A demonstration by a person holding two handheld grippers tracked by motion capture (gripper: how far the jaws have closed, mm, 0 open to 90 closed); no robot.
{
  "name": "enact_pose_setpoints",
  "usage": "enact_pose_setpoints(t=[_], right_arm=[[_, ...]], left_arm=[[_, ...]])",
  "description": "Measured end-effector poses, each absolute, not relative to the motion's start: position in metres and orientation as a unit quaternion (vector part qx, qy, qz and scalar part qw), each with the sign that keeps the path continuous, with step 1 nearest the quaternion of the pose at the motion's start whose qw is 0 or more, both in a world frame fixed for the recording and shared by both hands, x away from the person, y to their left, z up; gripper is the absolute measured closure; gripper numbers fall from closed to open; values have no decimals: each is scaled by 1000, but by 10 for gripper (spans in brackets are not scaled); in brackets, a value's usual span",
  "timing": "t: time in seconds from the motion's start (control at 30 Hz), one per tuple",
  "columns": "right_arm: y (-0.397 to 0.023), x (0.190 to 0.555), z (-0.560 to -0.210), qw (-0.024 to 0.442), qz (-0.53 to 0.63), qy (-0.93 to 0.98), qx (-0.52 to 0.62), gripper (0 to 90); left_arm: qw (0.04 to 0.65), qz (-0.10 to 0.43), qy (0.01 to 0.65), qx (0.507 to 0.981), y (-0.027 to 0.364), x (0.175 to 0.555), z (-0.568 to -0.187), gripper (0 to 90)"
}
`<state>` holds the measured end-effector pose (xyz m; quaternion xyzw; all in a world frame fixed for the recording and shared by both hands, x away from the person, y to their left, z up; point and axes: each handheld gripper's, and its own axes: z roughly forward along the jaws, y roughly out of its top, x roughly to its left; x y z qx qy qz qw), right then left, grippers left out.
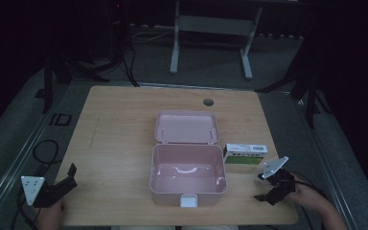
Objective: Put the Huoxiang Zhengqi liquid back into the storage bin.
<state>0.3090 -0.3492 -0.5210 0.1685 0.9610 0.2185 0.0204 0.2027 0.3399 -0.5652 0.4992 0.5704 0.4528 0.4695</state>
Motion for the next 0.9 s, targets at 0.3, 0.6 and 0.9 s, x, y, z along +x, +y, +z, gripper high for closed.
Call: enact_pose_setpoints(t=[0.3,0.6,0.9], right_arm=[[-325,313,-511,2,81,988,132,150],[-290,314,-498,-15,39,997,69,133],[-274,315,-500,-34,-16,998,43,131]], left_arm=[[470,451,570,501,340,203,-565,11],[472,448,569,502,341,202,-565,12],[475,445,569,502,341,203,-565,11]])
